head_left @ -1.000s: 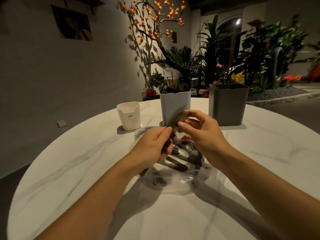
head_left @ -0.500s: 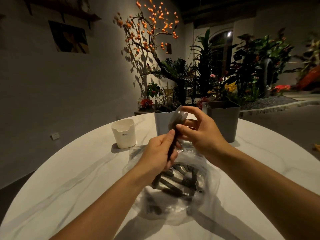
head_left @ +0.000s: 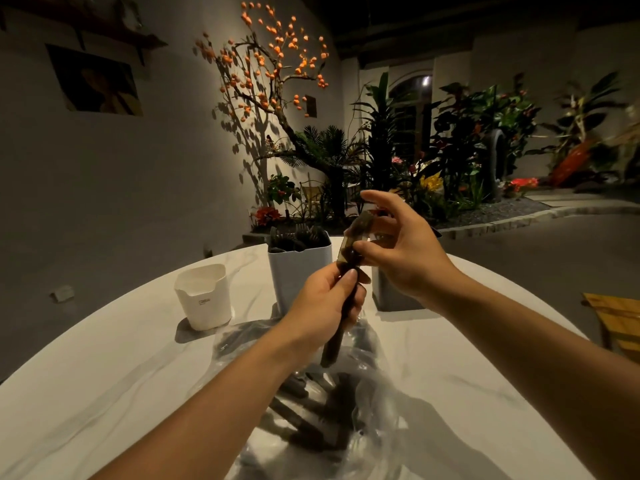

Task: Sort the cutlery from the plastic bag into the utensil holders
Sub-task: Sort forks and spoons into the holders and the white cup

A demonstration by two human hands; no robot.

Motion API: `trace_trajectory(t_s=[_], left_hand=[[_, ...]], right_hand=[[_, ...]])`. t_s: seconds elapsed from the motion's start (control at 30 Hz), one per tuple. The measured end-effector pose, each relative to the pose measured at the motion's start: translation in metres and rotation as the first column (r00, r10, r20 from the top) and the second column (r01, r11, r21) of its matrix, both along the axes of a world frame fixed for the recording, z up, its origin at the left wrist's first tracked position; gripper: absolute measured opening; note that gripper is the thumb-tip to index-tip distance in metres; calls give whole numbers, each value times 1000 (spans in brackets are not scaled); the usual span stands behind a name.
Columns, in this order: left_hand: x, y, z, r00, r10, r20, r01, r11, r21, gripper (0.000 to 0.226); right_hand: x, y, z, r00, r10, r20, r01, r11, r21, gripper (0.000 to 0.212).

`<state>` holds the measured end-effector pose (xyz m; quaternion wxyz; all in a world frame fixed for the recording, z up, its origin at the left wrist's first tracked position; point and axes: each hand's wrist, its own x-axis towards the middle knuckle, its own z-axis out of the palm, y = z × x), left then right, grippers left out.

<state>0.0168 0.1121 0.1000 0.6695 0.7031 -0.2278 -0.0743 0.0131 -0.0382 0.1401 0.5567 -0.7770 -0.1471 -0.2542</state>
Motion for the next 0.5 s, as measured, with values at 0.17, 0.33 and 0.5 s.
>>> trace_trajectory(t_s=[0.17,0.33,0.5], left_hand=[[25,-25,4,1000,-9,7,9,1000,1,26],[51,-53,19,998,7,55,-9,999,51,23],[81,-74,39,941,100,324,-179,958,223,13]], right_hand=[[16,-24,5,998,19,-55,-18,1000,21,65],[32,-48,15,999,-39,12,40,999,-28,57],[48,-66,31,974,-140,176,161,980,-117,60]])
